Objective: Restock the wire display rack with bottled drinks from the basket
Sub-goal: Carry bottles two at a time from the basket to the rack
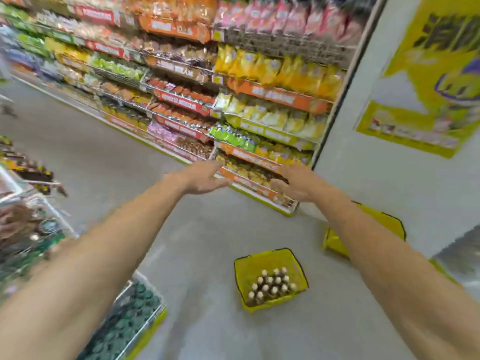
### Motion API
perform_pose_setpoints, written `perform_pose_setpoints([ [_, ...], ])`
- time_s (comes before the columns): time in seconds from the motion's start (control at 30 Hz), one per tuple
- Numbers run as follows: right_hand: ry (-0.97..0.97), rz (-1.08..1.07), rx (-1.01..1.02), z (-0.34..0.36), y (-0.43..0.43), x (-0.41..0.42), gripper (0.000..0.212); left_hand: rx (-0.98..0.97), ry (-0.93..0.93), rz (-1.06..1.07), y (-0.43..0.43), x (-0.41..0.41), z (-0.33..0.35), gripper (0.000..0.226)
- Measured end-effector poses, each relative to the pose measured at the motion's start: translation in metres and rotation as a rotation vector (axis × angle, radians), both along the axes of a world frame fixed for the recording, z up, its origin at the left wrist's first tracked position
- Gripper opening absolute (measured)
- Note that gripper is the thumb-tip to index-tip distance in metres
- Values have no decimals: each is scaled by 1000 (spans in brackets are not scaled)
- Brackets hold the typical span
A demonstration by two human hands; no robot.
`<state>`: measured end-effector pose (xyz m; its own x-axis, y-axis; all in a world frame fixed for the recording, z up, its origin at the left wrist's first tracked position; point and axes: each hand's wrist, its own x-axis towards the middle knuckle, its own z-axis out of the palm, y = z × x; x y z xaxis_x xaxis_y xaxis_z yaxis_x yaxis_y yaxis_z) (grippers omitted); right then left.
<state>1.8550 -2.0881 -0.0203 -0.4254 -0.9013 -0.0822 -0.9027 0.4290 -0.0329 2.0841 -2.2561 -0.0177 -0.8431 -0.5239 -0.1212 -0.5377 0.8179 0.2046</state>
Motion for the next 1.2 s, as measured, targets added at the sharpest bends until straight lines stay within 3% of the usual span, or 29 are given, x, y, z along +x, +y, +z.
perform_pose_setpoints([
  [0.07, -19, -68, 16, 0, 39, -49, 57, 47, 25, -38, 18, -59, -15, 107],
  [0.13, -23, -130, 25, -3, 70, -98, 58, 65, 27, -73, 34, -108, -31, 135],
  [0.17, -22, -161, 34, -4, 84, -120, 62, 75, 14, -76, 41, -130, -39, 132],
  [0.27, -27, -233, 42, -15, 110, -177, 75, 126, -45, -107, 60, -181, -58, 95],
  [0.33, -26, -239, 46, -23, 118, -197, 73, 126, -75, -141, 65, -205, -69, 88],
  [0.6, -95, -142, 151, -94, 82, -243, 68, 213, -119, -65, 46, -268, -129, 83],
  [1.0, -266, 47, 504, -299, 36, -299, 65, 501, -369, 200, 29, -292, -312, 85],
  [1.1, -324, 71, 566, -338, 36, -318, 56, 578, -377, 265, 36, -299, -343, 90],
  [1.2, -368, 116, 599, -363, 30, -343, 61, 652, -350, 353, 47, -305, -366, 88],
])
